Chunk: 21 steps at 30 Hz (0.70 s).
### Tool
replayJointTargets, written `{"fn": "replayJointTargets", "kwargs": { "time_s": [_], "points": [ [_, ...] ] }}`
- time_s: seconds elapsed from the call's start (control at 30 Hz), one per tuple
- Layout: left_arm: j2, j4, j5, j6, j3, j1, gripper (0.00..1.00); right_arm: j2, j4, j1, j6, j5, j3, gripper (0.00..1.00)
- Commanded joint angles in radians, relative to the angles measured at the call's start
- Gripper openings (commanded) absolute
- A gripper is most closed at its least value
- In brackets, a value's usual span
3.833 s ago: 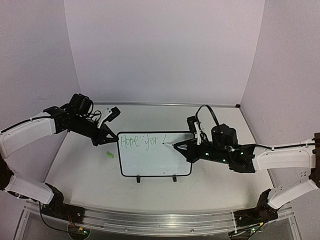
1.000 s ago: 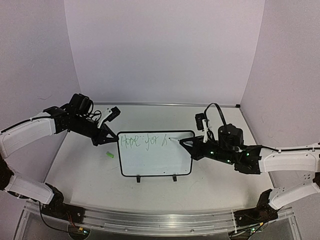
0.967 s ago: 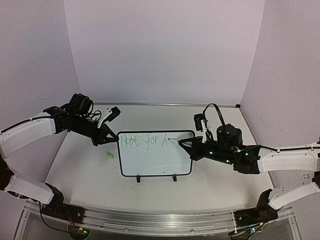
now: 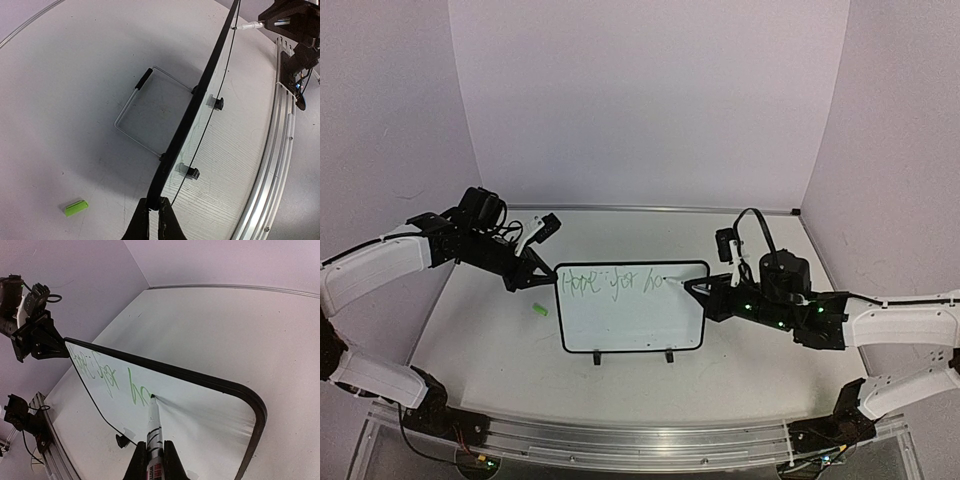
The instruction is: Write a sentence on the whiteboard
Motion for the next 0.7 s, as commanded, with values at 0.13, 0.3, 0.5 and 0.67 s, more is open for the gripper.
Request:
{"fn": "replayJointTargets", "kwargs": {
  "time_s": [0.13, 0.3, 0.5, 0.67],
  "points": [
    [-0.004, -0.019, -0.042, 0.026, 0.015, -0.011, 0.00, 0.028, 0.006, -0.005, -0.006, 0.033, 0.030, 0.00],
    [-0.004, -0.019, -0.041, 0.027, 0.016, -0.011, 0.00, 0.035, -0.008, -0.005, 0.011, 0.028, 0.017, 0.00],
    [-0.001, -0.019, -0.040, 0.026, 0.015, -0.011, 0.00, 0.024, -0.025, -0.004, 0.022, 0.027, 0.003, 0.00],
    [0.000, -0.020, -0.040, 0.026, 0.016, -0.011, 0.00, 0.005, -0.049, -0.004, 0.016, 0.028, 0.011, 0.00]
  ]
}}
